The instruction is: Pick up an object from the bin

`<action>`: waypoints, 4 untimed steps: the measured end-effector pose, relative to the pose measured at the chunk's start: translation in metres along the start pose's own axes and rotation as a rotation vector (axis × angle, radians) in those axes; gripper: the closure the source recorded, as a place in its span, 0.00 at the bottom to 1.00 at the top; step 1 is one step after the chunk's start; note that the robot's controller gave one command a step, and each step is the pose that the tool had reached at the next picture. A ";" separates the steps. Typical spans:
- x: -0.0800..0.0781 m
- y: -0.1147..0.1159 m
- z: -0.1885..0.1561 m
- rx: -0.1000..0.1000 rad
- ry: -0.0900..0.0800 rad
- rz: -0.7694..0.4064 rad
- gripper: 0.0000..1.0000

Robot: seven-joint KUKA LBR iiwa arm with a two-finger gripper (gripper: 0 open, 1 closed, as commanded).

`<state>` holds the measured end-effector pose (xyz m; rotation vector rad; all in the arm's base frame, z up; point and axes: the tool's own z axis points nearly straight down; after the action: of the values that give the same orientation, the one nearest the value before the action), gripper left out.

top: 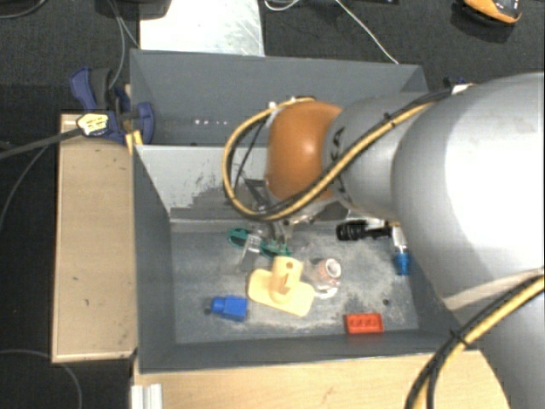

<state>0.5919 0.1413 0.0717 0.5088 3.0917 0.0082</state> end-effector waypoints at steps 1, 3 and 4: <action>0.002 -0.012 0.001 0.000 0.001 -0.011 1.00; 0.003 -0.012 -0.002 0.001 0.002 -0.011 1.00; 0.004 -0.013 -0.021 0.005 0.008 -0.010 1.00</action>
Offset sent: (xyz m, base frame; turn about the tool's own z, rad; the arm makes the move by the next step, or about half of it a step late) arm 0.0000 0.0000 0.0000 0.0000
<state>0.5836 0.1300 0.0926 0.4940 3.1033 0.0032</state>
